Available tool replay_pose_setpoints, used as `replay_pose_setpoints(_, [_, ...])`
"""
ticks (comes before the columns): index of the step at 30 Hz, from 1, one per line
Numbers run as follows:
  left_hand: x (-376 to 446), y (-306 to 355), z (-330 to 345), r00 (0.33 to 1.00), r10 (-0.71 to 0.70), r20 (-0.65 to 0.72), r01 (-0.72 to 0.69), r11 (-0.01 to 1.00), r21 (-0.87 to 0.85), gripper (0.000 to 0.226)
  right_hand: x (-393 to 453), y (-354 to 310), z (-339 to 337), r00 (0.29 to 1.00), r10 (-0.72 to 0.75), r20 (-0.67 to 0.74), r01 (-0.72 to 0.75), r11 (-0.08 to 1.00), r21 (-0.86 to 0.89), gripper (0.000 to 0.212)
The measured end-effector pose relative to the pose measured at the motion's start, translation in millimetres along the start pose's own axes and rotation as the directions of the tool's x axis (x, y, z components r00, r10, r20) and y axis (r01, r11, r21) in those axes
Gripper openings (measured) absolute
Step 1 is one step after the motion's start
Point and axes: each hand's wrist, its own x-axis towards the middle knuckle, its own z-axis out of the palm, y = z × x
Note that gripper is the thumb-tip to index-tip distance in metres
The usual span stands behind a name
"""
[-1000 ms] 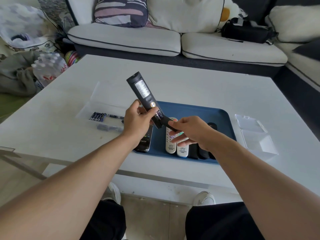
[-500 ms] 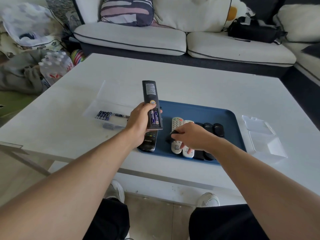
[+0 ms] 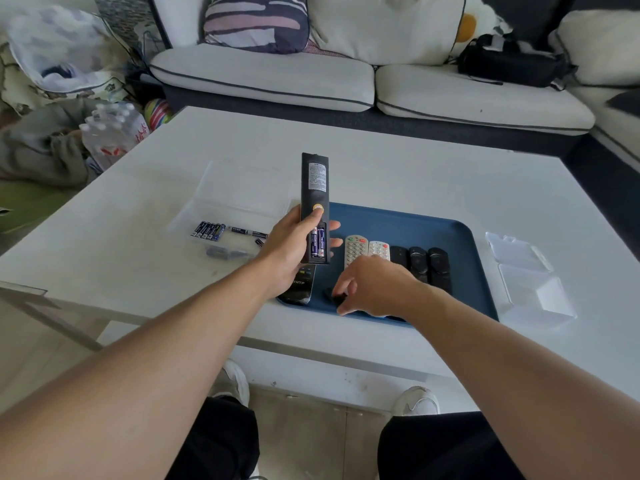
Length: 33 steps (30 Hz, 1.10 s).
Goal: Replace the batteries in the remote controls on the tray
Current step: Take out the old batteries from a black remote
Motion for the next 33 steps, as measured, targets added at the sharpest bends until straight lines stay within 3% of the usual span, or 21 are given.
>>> replay_pose_setpoints(8, [-2.8, -0.9, 2.6, 0.999, -0.029, -0.027, 0.029, 1.0, 0.0, 0.032, -1.1, -6.3, 1.9, 0.999, 0.019, -0.045, -0.02, 1.0, -0.019, 0.021])
replay_pose_setpoints(12, [-5.7, 3.3, 6.5, 0.991, -0.113, -0.075, 0.099, 0.98, -0.173, 0.039, -6.2, -6.6, -16.7, 0.945, 0.144, -0.294, -0.13, 0.989, 0.067, 0.01])
replay_pose_setpoints(16, [-10.4, 7.1, 11.0, 0.978, -0.194, -0.082, 0.168, 0.952, -0.256, 0.042, -14.9, -18.0, -22.7, 0.861, 0.087, -0.501, 0.049, 0.967, 0.251, 0.017])
replay_pose_setpoints(21, [-15.6, 10.9, 16.3, 0.979, -0.197, -0.057, 0.174, 0.944, -0.279, 0.036, -19.5, -28.8, -20.1, 0.875, -0.053, -0.482, 0.12, 0.987, 0.11, 0.037])
replay_pose_setpoints(33, [-18.9, 12.8, 23.1, 0.972, -0.225, -0.059, 0.19, 0.914, -0.359, 0.033, -11.9, -30.2, -14.3, 0.856, -0.041, -0.515, 0.129, 0.982, 0.136, 0.054])
